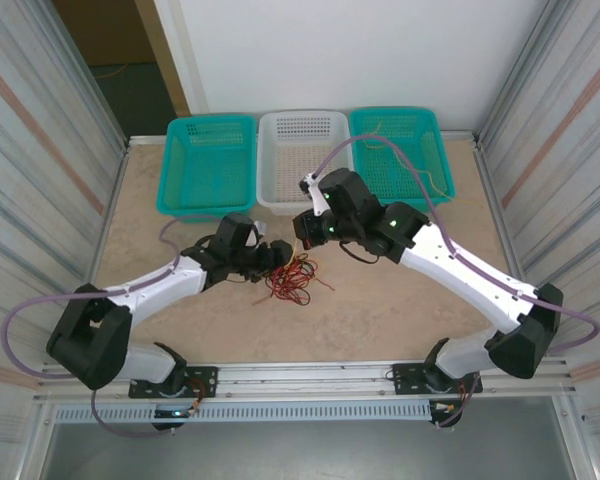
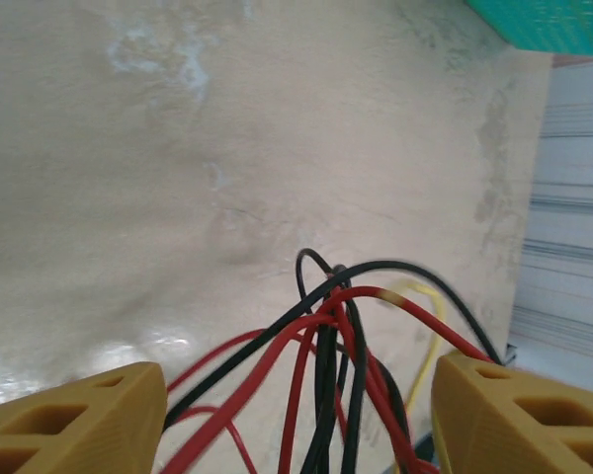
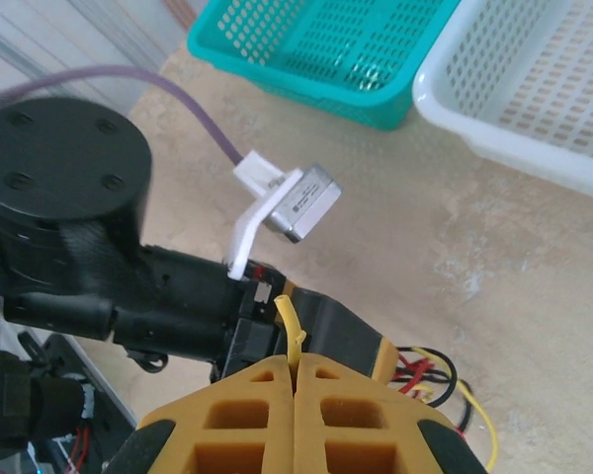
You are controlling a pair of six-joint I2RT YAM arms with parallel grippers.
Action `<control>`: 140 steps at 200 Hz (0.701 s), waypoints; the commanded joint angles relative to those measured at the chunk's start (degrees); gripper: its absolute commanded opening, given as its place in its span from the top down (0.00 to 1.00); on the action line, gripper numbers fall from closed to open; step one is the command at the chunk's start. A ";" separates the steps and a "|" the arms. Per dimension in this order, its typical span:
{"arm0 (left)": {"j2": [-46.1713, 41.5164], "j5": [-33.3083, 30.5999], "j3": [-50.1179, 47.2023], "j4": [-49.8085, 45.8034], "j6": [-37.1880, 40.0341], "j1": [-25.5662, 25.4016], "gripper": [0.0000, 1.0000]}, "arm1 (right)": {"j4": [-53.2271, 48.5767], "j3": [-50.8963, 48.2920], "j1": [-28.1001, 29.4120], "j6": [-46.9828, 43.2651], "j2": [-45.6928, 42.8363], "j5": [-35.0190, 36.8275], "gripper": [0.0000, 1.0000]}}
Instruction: Untangle the cables
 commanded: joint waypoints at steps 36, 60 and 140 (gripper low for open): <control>-3.53 -2.70 -1.27 -3.47 2.03 2.69 0.29 | 1.86 2.57 -6.46 -2.53 -7.29 5.29 1.00; -8.91 -7.10 1.13 -8.64 6.73 3.41 0.22 | 1.13 3.15 -9.03 -2.29 -7.98 4.02 1.00; -20.34 -12.18 10.43 -4.96 27.29 -9.09 0.19 | 0.27 3.05 -14.01 2.20 -3.80 -3.48 1.00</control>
